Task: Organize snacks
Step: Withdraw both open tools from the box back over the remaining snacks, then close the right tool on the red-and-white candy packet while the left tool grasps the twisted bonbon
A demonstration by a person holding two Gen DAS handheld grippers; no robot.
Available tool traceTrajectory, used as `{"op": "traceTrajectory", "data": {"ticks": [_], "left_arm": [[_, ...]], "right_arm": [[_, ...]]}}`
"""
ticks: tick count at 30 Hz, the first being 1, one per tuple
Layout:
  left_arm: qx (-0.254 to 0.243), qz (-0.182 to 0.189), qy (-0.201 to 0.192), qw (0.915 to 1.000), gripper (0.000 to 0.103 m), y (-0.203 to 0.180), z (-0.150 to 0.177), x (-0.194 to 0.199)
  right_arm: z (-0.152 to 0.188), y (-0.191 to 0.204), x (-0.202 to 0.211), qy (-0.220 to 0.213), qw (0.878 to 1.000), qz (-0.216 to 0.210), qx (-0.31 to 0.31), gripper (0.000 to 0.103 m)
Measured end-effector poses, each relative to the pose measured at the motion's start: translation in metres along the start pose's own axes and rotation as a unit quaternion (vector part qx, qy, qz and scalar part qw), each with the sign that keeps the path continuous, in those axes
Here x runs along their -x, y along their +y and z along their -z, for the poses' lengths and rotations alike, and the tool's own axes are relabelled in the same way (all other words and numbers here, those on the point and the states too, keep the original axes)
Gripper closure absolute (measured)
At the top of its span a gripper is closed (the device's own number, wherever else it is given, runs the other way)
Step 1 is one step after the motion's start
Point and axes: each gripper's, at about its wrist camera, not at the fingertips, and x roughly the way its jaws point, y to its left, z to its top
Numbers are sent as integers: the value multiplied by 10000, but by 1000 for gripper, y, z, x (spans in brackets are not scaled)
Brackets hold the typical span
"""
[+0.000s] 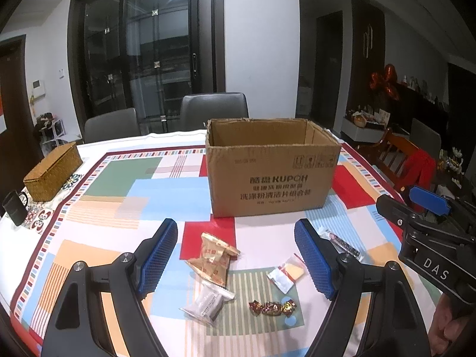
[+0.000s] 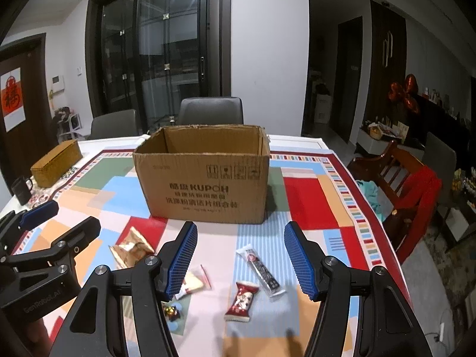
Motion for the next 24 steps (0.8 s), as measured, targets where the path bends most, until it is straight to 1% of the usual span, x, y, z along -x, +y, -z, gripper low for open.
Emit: {"op": "traceTrajectory", "data": {"ticks": [13,18,24], "left_arm": [[-30,232,233,9995,22,-8,34,-15],[33,274,203,9994,22,-5,39,-18],[40,340,284,9990,22,-7,47,-25]], "right_arm": [[32,-3,-17,315,9995,37,-8,41],[41,-3,-23,439,9990,32,-31,41],[49,-3,-28,531,9986,44,-32,41]]}}
